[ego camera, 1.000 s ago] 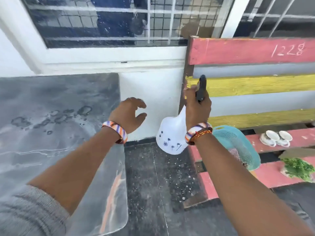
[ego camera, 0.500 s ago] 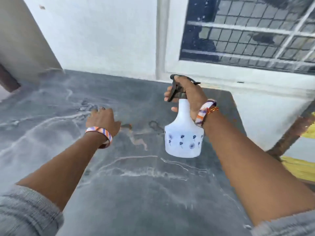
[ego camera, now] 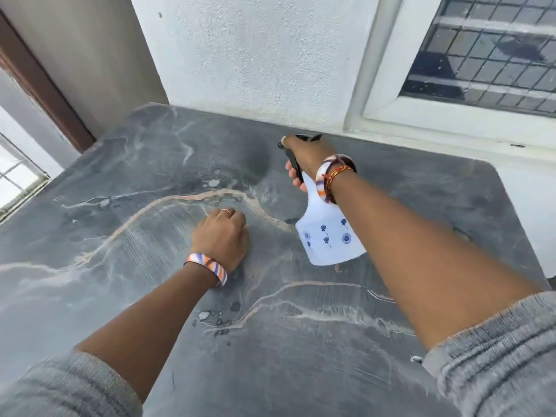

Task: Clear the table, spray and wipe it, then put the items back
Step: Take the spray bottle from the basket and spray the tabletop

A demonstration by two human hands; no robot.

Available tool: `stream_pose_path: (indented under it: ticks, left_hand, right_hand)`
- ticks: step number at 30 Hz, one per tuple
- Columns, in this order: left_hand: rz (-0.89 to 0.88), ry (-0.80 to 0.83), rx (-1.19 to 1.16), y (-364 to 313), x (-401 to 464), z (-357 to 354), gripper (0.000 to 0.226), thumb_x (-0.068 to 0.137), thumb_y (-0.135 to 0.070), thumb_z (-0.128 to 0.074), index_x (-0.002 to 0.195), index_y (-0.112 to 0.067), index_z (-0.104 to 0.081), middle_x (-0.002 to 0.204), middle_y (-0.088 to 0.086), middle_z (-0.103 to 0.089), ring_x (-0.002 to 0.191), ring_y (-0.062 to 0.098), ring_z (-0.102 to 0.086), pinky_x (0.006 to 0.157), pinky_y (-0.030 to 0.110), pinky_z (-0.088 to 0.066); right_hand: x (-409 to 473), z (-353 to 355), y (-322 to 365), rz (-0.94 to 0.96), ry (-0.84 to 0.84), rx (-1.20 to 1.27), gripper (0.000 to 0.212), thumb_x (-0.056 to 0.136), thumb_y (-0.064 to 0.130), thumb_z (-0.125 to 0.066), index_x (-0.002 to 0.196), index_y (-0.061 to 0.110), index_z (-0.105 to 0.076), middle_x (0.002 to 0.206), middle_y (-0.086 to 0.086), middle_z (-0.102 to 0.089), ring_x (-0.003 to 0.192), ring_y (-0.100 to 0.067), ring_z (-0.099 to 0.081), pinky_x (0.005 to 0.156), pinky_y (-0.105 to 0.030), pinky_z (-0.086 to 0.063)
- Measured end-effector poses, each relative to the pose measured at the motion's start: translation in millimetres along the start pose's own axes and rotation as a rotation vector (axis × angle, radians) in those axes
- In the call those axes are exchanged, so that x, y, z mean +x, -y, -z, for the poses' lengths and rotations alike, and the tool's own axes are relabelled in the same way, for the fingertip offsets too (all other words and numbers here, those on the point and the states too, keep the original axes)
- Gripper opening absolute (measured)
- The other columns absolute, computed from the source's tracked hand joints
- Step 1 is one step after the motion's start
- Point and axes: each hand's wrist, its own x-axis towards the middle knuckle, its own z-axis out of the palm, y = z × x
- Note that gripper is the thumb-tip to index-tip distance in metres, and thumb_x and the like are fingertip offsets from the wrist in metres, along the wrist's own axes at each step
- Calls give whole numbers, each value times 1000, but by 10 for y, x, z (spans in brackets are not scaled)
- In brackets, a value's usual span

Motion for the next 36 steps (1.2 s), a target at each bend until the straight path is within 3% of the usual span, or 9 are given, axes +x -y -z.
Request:
stream_pose_path:
  ticks: [4, 9, 13, 19, 23, 29, 32, 36]
  left_hand:
    - [-259, 77, -31, -182, 10, -25, 28, 91, -23, -42, 98, -7, -65, 105, 11, -65, 101, 32, -58, 75, 35, -47]
    - [-407, 173, -42, -463, -31, -49, 31, 91, -25, -39, 101, -9, -63, 109, 10, -64, 106, 31, -56, 81, 37, -48]
    - [-521, 192, -26, -668, -130, -52, 41, 81, -29, -30, 97, -9, -64, 103, 10, -65, 102, 32, -58, 76, 35, -48]
    - [-639, 226, 30, -902, -357, -93, 35, 90, -27, -33, 105, -11, -61, 111, 9, -62, 108, 31, -55, 79, 34, -47]
    - [-717, 200, 3, -984, -612, -49, 48, 80, -30, -27, 101, -8, -64, 107, 12, -64, 101, 33, -59, 75, 38, -50]
    - [-799, 149, -66, -881, -1127, 28, 35, 82, -22, -36, 92, -8, -67, 98, 12, -67, 93, 35, -62, 72, 35, -47]
    - [-782, 140, -53, -769, -1324, 65, 30, 86, -19, -40, 94, -9, -67, 101, 12, -66, 96, 34, -60, 73, 33, -46]
    - [-717, 105, -68, -576, -1561, 122, 20, 84, -13, -50, 93, -8, -67, 104, 13, -65, 96, 36, -60, 76, 37, -49]
  right_hand:
    - [-125, 428, -69, -81, -24, 79, 34, 91, 37, -50, 76, 7, -52, 37, -3, -53, 26, -13, -49, 35, -9, -38]
    - [-368, 1049, -337, -27, -311, 285, 22, 87, 25, -52, 74, 8, -51, 56, -9, -48, 30, -18, -46, 40, -16, -39]
    - [-663, 1447, -666, -48, -520, 210, 30, 86, 27, -55, 62, 9, -52, 56, -8, -48, 43, -18, -42, 40, -16, -35]
    - [-1272, 1917, -1136, -170, -579, 198, 30, 90, 32, -52, 74, 7, -53, 64, -11, -53, 27, -17, -52, 35, -13, -41]
    - [-1681, 1964, -1356, -198, -607, 244, 31, 88, 34, -54, 73, 7, -53, 68, -12, -56, 52, -24, -57, 55, -29, -48]
    - [-2358, 1716, -1711, -168, -764, 194, 27, 76, 33, -61, 61, 11, -56, 49, -9, -53, 40, -21, -45, 49, -23, -41]
    - [-2673, 1586, -1844, -265, -638, 197, 30, 85, 31, -58, 64, 10, -51, 57, -10, -49, 41, -20, -45, 46, -21, -40]
    - [-2983, 1302, -1940, -364, -436, 302, 32, 93, 26, -51, 69, 7, -45, 69, -14, -43, 57, -26, -44, 55, -32, -38]
